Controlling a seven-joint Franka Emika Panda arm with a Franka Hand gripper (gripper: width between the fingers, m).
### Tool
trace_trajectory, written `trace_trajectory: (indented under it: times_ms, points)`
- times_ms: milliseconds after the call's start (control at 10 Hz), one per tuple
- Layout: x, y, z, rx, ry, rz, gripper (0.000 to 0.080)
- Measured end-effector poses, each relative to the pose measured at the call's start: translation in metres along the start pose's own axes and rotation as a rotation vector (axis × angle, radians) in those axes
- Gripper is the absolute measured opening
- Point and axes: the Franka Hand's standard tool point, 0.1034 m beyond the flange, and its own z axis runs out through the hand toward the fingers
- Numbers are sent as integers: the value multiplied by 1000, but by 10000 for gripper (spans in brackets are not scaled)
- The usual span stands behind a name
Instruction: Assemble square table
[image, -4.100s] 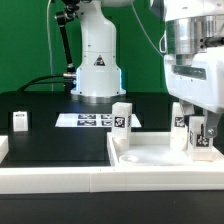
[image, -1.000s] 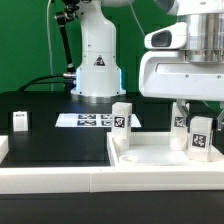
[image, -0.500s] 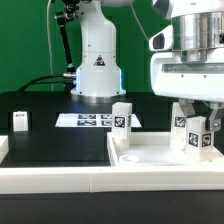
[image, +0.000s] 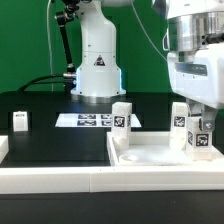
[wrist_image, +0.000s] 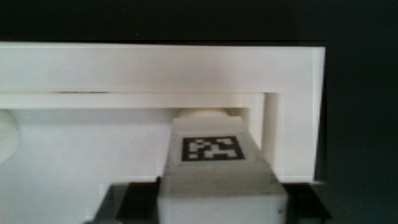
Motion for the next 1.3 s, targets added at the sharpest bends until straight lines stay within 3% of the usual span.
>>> trace_trajectory:
  times_ms: [200,300,400,600,1300]
  points:
    - [1,-1,0,4,-9,48,290]
    - [0,-1,0,4,-9,42,366]
    - [1,0,1,2,-8,11,366]
    - [5,0,1,-1,-8,-58,614]
    - [0,-2,0,-4,-7,-610,649]
